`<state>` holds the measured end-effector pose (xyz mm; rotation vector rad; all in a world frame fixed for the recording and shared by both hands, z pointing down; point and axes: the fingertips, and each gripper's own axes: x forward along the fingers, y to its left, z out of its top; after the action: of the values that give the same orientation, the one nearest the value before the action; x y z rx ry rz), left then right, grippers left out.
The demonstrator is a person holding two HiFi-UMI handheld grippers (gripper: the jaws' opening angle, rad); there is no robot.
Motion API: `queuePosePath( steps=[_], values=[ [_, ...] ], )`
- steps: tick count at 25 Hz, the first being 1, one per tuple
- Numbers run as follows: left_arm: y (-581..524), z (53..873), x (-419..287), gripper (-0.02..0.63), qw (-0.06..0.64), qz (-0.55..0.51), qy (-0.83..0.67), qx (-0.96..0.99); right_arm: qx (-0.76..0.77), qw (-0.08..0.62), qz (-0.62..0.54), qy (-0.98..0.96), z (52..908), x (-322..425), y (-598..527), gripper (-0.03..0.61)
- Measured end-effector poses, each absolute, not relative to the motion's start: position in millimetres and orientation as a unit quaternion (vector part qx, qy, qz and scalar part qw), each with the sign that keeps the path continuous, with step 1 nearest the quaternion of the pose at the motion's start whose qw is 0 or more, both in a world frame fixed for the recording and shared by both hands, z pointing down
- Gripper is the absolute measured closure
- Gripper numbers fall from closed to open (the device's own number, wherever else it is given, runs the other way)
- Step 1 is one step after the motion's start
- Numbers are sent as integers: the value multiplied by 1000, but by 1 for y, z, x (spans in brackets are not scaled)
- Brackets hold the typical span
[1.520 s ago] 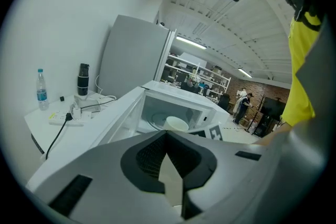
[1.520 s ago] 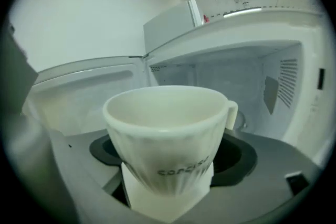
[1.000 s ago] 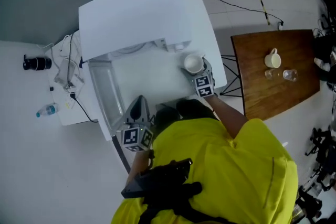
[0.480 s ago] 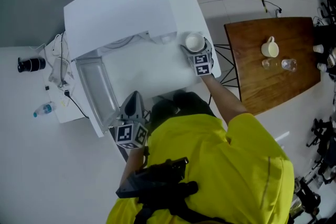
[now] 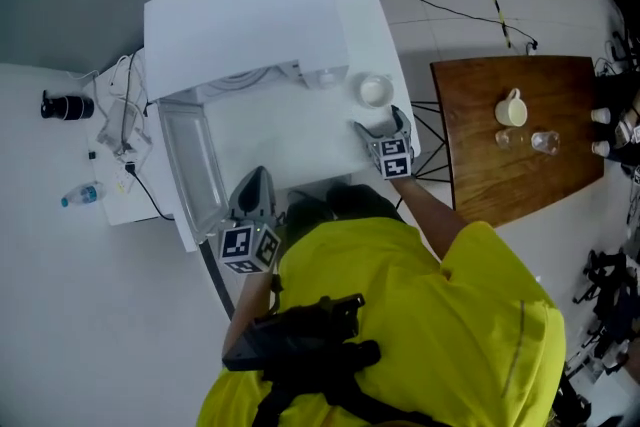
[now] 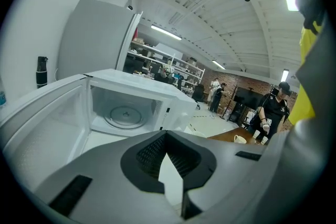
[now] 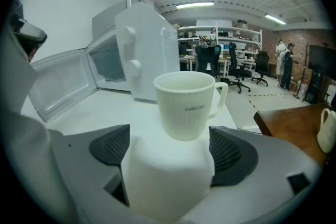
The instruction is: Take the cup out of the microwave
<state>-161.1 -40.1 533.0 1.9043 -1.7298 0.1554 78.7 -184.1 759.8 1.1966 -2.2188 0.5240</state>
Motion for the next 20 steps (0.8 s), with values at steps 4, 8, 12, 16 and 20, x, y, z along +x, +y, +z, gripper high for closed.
queuePosePath(
  steps=[4,8,12,16,20],
  values=[
    [-50,520,-171,621,260,45,-653,710,388,254,207,-861,710,43,-123,97],
    [-59,504,-185,621,237,35,-667,706,330,152,171,-916,600,-35,-123,138],
    [-65,477,-196,621,217,28,-675,705,303,57,96,-946,471,-81,-148,197],
    [-63,428,-208,621,182,7,-682,708,295,-5,50,-954,380,-78,-156,271],
    [-48,379,-218,621,137,-2,-694,707,319,-7,36,-947,347,-45,-155,400]
  ],
)
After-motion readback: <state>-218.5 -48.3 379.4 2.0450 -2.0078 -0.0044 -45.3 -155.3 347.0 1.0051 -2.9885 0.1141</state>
